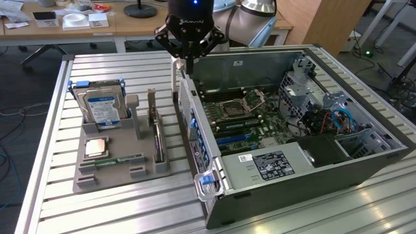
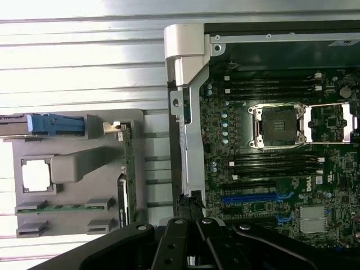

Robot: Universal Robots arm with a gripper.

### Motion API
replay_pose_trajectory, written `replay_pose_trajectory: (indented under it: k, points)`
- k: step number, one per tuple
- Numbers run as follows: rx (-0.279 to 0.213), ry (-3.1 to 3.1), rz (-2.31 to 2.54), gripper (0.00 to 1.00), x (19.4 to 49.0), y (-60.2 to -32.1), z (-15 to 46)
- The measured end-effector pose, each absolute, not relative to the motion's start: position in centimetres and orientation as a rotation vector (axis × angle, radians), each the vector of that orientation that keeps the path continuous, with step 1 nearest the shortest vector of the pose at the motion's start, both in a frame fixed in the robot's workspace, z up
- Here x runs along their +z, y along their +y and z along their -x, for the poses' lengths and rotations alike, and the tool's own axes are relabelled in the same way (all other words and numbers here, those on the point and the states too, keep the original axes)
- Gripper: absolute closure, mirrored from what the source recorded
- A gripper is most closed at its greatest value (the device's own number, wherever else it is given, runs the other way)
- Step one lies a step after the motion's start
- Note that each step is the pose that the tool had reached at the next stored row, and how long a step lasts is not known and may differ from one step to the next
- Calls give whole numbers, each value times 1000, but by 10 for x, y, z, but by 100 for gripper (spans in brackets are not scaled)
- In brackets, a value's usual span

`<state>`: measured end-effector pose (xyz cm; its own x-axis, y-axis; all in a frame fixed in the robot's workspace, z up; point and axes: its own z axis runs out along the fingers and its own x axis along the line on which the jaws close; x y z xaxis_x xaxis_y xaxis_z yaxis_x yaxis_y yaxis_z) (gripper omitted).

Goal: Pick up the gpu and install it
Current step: 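Reach for the gpu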

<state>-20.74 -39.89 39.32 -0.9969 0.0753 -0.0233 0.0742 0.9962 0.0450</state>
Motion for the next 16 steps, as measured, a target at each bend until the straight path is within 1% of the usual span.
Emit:
replay_pose_trajectory:
  k: [16]
  points:
    - [69, 3114, -117, 89, 393, -399, 210]
